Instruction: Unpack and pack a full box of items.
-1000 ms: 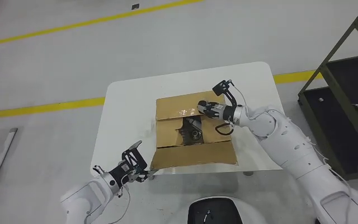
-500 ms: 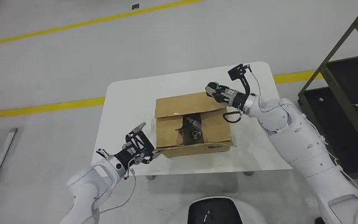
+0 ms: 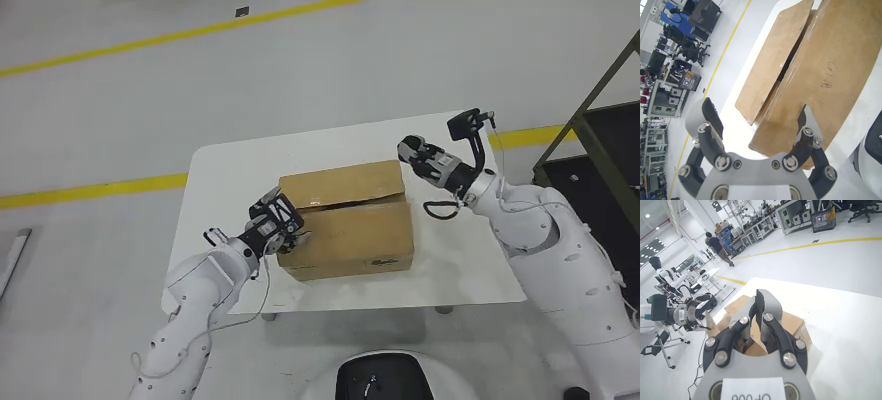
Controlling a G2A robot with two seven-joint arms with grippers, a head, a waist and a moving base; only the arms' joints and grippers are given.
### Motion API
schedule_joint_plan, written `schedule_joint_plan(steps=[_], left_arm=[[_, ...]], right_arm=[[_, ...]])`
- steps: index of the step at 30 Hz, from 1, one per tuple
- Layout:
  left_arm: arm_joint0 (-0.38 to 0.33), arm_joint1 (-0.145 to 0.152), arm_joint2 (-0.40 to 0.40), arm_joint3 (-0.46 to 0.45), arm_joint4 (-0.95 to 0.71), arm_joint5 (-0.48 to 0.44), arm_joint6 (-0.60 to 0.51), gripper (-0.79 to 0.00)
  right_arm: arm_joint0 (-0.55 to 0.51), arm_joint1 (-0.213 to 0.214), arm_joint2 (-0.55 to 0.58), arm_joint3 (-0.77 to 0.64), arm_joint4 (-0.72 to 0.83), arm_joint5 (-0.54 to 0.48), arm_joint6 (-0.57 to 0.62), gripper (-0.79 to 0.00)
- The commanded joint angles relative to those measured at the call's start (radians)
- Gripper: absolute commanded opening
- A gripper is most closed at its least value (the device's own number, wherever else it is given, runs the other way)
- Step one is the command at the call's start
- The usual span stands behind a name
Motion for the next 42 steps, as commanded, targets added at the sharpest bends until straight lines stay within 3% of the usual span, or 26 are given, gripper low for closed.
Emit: schedule_joint_plan(steps=[1,9,19,33,42], left_arm=[[-0.010,-0.003,0.011,0.019,0.001,0.013,-0.015,0.000],[-0.028,-0.010,0.026,0.068,0.011,0.045,-0.067,0.000],[-0.022,-0.012,0.016,0.073,-0.011,0.046,-0.106,0.000],[-0.022,-0.012,0.015,0.071,-0.013,0.042,-0.106,0.000],[0.078,-0.005,-0.143,-0.022,-0.075,0.232,-0.097,0.000]], right_arm=[[-0.007,0.000,-0.007,-0.004,-0.013,0.004,-0.004,-0.785],[0.005,-0.009,-0.110,0.033,-0.109,-0.016,0.030,-0.785],[0.052,-0.038,-0.250,0.156,-0.221,0.017,-0.032,-0.785],[0.069,-0.047,-0.250,0.199,-0.197,0.008,-0.062,-0.785],[0.060,-0.050,-0.255,0.188,-0.180,0.003,-0.044,-0.785]])
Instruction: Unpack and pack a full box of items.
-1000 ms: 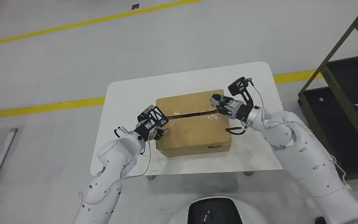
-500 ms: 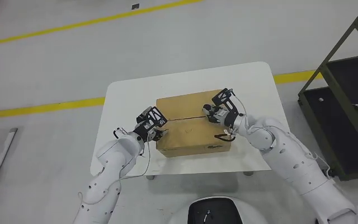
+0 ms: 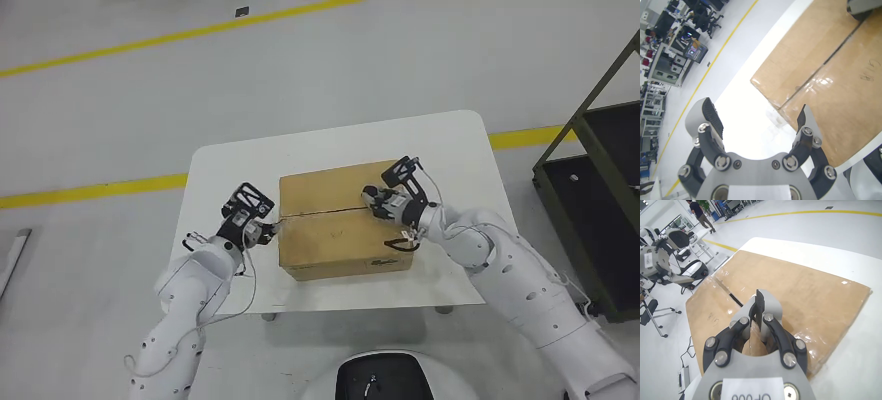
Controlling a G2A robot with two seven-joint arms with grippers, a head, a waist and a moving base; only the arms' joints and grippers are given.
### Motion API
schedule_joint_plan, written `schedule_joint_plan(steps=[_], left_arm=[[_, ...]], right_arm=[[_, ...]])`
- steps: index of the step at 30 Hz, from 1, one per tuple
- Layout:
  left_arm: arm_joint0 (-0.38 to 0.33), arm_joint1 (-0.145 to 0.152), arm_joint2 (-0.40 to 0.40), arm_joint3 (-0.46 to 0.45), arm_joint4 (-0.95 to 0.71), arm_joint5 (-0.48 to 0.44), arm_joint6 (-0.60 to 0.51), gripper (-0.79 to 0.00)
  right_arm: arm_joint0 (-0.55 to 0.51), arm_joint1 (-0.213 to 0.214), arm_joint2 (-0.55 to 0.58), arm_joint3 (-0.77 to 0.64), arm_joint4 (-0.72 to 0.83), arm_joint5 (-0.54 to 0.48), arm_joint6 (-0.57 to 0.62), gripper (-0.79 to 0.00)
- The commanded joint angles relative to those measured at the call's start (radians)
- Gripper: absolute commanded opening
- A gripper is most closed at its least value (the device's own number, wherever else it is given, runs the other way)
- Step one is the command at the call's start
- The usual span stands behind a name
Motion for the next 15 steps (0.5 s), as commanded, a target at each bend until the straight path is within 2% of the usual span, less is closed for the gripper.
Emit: schedule_joint_plan(steps=[1,5,9,15], left_arm=[[0.027,0.002,-0.037,-0.010,0.017,0.048,0.000,0.000],[0.064,0.004,-0.041,0.049,0.114,0.097,-0.009,0.000],[0.075,-0.001,0.003,0.134,0.158,0.112,0.011,0.000],[0.034,-0.023,0.099,0.285,0.170,0.154,0.061,0.000]], right_arm=[[-0.001,-0.001,-0.001,-0.002,0.003,0.001,0.004,-0.785],[0.000,-0.003,-0.005,-0.003,0.005,0.005,0.010,-0.785],[0.003,-0.004,-0.005,-0.002,0.005,0.007,0.013,-0.785],[0.005,-0.006,-0.006,0.000,0.007,0.011,0.014,-0.785]])
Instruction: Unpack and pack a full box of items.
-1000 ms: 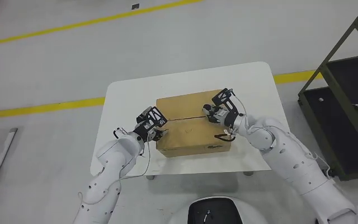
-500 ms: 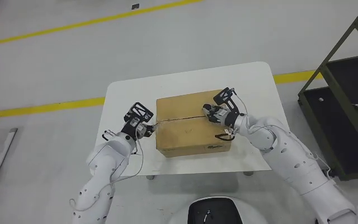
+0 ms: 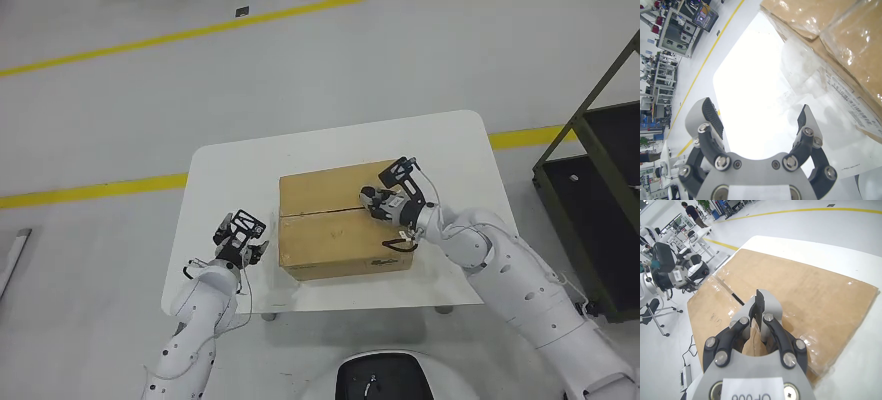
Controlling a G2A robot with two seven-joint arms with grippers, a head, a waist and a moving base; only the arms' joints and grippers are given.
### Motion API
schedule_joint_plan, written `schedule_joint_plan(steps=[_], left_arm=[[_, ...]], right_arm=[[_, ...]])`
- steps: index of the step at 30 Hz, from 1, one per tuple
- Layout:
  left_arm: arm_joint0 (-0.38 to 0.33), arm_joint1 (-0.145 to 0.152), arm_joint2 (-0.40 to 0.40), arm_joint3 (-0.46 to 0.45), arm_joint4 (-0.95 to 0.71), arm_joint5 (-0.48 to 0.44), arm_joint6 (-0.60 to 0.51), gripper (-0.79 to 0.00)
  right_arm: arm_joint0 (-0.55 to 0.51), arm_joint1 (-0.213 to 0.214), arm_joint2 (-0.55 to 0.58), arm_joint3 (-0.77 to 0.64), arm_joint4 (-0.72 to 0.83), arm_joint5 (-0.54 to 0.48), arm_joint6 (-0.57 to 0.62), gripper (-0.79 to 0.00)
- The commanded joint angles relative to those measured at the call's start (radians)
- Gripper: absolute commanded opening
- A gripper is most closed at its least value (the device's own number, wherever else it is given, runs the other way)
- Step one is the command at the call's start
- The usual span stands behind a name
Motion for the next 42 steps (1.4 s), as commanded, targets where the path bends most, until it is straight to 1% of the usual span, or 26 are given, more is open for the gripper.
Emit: schedule_joint_plan(steps=[1,11,13,17,22,25,27,30,35,42], left_arm=[[-0.014,-0.005,0.017,0.032,-0.030,0.001,0.008,0.000],[-0.014,-0.005,0.017,0.032,-0.030,0.001,0.008,0.000],[-0.010,-0.007,0.025,0.044,-0.027,0.003,0.025,0.000],[-0.032,-0.018,0.063,0.090,-0.015,0.025,0.073,0.000],[-0.077,-0.037,0.108,0.165,-0.024,0.082,0.131,0.000],[-0.103,-0.050,0.117,0.208,-0.076,0.120,0.166,0.000],[-0.116,-0.055,0.118,0.219,-0.086,0.144,0.194,0.000],[-0.120,-0.059,0.104,0.214,-0.110,0.166,0.239,0.000],[-0.104,-0.059,0.073,0.182,-0.150,0.165,0.290,0.000],[-0.084,-0.058,0.028,0.124,-0.187,0.156,0.309,0.000]], right_arm=[[0.001,-0.001,-0.001,0.000,0.000,0.001,0.001,-0.785],[0.006,-0.006,-0.005,0.016,0.015,0.010,0.006,-0.785],[0.007,-0.007,-0.007,0.019,0.016,0.010,0.005,-0.785],[0.008,-0.009,-0.008,0.023,0.019,0.010,0.004,-0.785],[0.009,-0.011,-0.007,0.027,0.022,0.012,0.004,-0.785],[0.011,-0.012,-0.008,0.028,0.023,0.011,0.007,-0.785],[0.012,-0.013,-0.008,0.029,0.023,0.011,0.007,-0.785],[0.015,-0.014,-0.007,0.032,0.026,0.011,0.005,-0.785],[0.020,-0.016,-0.008,0.038,0.032,0.009,0.003,-0.785],[0.025,-0.020,-0.011,0.046,0.036,0.006,-0.001,-0.785]])
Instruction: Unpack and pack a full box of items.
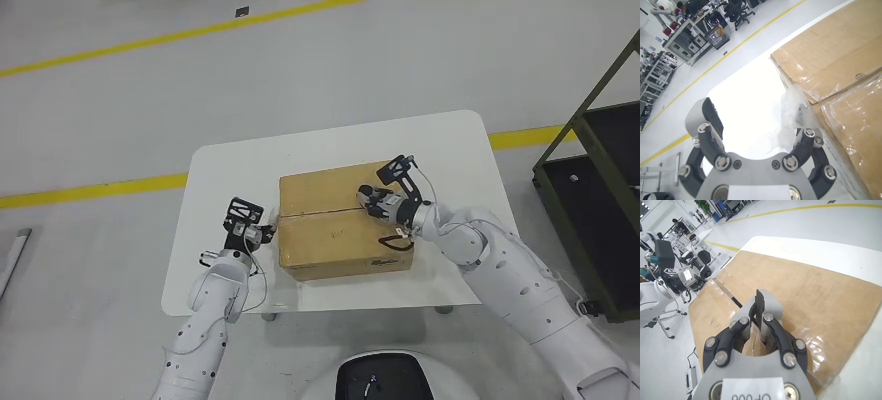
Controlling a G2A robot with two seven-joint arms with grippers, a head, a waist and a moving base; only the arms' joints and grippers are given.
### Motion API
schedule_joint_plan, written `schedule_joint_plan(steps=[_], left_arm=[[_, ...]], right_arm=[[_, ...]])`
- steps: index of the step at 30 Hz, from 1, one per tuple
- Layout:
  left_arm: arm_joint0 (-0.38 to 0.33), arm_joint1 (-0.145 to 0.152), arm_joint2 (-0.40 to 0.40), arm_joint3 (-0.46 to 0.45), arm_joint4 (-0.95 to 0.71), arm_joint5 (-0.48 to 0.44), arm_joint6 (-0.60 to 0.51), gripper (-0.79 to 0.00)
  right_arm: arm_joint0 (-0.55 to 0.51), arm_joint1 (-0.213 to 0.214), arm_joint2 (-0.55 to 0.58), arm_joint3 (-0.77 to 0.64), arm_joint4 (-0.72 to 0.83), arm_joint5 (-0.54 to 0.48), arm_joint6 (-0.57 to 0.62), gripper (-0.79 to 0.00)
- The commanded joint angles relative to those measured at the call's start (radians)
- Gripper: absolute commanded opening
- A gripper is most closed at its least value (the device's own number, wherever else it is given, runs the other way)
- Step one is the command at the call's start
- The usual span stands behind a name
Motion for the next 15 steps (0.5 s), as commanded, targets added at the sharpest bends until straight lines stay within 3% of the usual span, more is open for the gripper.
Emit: schedule_joint_plan(steps=[1,15], left_arm=[[0.002,0.000,-0.007,-0.019,0.000,0.002,0.000,0.000],[-0.040,-0.015,0.007,-0.083,0.000,-0.013,-0.019,0.000]], right_arm=[[0.000,-0.001,0.000,0.002,0.001,0.000,0.000,-0.785],[-0.008,-0.003,0.002,-0.002,-0.003,-0.002,0.005,-0.785]])
